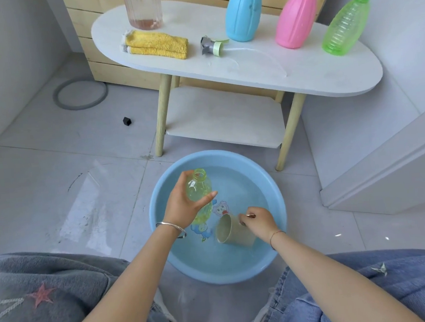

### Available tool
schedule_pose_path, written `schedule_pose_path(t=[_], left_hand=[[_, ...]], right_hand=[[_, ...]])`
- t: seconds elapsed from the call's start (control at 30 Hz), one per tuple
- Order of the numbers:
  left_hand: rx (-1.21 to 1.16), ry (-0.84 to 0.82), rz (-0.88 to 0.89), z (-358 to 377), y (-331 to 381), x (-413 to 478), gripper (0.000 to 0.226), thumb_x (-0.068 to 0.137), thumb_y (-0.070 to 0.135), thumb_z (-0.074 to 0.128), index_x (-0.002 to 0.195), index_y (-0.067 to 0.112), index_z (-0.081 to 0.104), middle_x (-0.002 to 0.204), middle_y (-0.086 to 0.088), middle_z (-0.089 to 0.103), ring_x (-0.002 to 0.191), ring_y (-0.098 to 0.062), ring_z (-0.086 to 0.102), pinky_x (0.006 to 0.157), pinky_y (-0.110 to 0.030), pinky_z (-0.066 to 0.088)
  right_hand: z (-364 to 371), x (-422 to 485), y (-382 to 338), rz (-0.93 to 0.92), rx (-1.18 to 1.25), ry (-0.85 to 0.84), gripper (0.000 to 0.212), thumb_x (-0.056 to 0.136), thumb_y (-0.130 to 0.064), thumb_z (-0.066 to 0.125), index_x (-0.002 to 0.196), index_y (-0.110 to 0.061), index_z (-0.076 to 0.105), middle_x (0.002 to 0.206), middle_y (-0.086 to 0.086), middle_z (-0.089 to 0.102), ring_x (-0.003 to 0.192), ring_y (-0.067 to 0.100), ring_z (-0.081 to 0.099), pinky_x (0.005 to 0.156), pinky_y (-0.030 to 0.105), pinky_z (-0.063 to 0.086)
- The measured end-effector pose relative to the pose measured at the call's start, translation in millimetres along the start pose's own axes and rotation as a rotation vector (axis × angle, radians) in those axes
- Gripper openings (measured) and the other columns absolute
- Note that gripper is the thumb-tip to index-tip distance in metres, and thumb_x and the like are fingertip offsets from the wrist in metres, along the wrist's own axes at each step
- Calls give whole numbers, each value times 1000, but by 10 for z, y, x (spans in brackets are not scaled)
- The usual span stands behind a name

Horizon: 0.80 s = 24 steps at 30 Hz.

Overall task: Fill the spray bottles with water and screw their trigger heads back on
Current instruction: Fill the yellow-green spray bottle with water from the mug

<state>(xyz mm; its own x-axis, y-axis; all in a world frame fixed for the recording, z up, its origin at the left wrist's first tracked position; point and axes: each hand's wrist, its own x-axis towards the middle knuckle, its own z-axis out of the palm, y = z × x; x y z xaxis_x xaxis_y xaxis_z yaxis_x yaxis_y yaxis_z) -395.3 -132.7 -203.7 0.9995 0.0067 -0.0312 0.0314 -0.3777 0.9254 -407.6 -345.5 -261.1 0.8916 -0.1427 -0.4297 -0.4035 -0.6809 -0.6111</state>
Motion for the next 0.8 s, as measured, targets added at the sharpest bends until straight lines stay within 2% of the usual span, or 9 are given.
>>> schedule_pose_path(t=[0.17,0.27,0.37,0.43,0.53,0.6,0.67,0.73,0.8], left_hand=[[1,21,27,-14,37,-26,55,73,32,82,112,29,43,104,31,49,101,3,48,78,6,29],[-24,42,19,-23,44,-33,56,72,35,81,114,30,44,110,20,54,106,-2,49,79,5,31],[-20,52,32,-26,70,-43,56,72,35,81,115,28,46,112,15,55,107,-3,50,79,5,30],[-23,50,44,-20,100,-49,55,73,34,81,113,28,45,110,17,54,106,-2,49,79,4,30],[-15,47,53,5,124,-61,55,73,34,82,114,25,47,111,15,55,105,-2,50,79,0,31],[-11,49,61,32,127,-76,56,72,34,82,115,20,49,110,13,57,103,-4,52,78,3,30],[-1,44,68,52,127,-91,57,71,34,83,116,19,50,108,12,58,101,-5,52,77,4,30],[16,33,76,64,134,-103,58,70,37,83,115,20,51,107,13,59,100,-4,53,78,-1,33],[34,24,80,69,144,-114,59,70,40,83,116,20,52,105,15,60,100,-3,55,81,-11,37]], right_hand=[[-240,-67,-84,67,289,38,41,75,-10,66,51,-16,34,50,-5,27,54,13,26,49,23,22],[-432,-103,-203,43,417,98,24,78,-17,68,64,-11,49,62,5,31,64,16,30,55,29,21],[-673,-138,-366,-6,500,142,16,82,-18,67,74,-8,58,72,7,36,71,17,33,61,29,24],[-873,-169,-492,-34,551,155,20,79,-22,69,78,-4,62,75,6,39,75,17,35,67,30,26],[-1197,-241,-692,-106,564,157,49,66,-38,74,75,7,56,76,6,39,76,17,36,72,31,26],[-1396,-319,-828,-164,538,137,46,69,-38,78,64,-4,47,73,8,33,75,18,34,72,31,25],[-1564,-387,-947,-208,509,128,40,74,-30,78,60,-14,43,72,9,36,74,17,38,70,29,27],[-1677,-451,-1042,-250,499,136,31,75,-24,78,68,-9,51,73,9,46,73,16,45,72,29,31],[-1729,-519,-1115,-275,503,155,26,75,-20,77,74,-6,54,70,8,46,66,12,46,70,26,32]])
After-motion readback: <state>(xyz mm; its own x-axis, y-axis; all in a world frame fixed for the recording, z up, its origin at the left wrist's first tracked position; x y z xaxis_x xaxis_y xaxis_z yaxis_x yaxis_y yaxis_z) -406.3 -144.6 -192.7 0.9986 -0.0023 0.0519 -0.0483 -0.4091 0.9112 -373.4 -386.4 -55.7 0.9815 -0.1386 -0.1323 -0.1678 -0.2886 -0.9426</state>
